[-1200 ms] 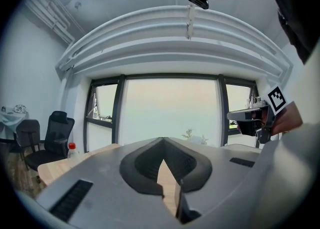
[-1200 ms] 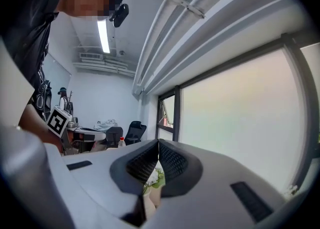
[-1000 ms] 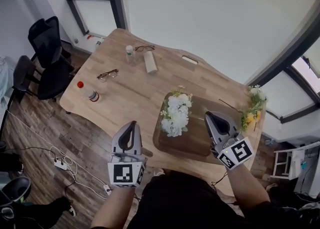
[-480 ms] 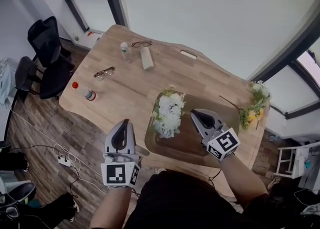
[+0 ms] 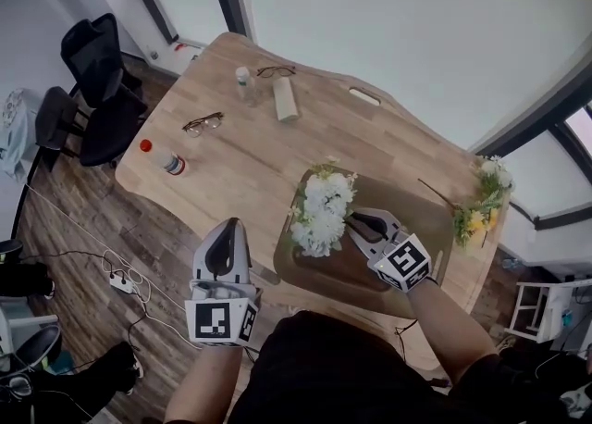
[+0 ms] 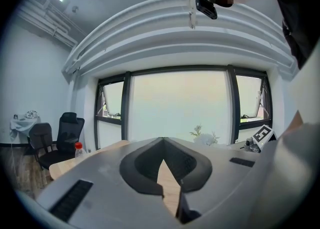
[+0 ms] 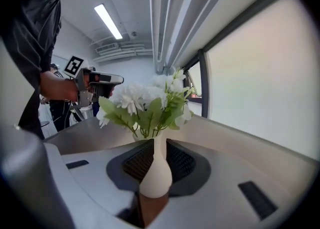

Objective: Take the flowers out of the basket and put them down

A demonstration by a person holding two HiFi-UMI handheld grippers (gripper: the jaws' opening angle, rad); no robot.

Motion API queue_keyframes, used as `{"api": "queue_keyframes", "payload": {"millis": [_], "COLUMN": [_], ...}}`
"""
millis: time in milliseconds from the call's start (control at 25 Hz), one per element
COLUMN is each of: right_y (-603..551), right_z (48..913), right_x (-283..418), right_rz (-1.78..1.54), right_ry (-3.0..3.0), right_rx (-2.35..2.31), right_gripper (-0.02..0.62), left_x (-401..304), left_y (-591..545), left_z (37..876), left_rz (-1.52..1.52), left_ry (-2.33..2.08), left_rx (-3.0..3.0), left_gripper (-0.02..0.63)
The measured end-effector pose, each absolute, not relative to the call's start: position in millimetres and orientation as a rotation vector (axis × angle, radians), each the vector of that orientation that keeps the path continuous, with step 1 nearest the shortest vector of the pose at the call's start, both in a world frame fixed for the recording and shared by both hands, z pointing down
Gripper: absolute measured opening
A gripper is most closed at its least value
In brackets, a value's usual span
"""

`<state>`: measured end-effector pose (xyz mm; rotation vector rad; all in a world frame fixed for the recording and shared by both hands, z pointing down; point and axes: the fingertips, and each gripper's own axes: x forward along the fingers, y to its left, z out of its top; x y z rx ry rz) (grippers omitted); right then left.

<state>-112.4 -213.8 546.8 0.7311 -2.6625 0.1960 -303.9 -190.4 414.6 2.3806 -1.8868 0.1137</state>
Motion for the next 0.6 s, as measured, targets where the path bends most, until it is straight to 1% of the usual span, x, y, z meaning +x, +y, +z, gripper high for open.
{"api": "queue_keyframes", "payload": {"millis": [160, 280, 320, 400, 600], "right_y": [-210, -207, -207, -209, -215], "right_z": [563, 568, 570, 572, 575], "right_x": [-124, -136, -139, -146, -163], "right_rz": [0.208, 0.185, 0.183, 0.178, 0.165], "right_ry": [-2.662, -2.681, -2.689, -2.707, -2.727], "right_rx": [0.634, 0.574, 0.558, 0.538, 0.519], "right_gripper": [0.13, 0.236, 0.26, 0.278, 0.281], "left_x": [-314, -322, -325, -330, -343], "left_y": [-188, -184, -183, -180, -172], "left_z": [417, 418, 418, 419, 418], "left_rz": [0.13, 0.145, 0.151, 0.163, 0.185], "left_ry": [-1.909, -1.924, -1.931, -1.947, -1.989], "left_rx": [2.358, 2.345, 2.339, 2.324, 2.289], "left_gripper": [0.0, 0.0, 0.0, 0.0, 0.0]}}
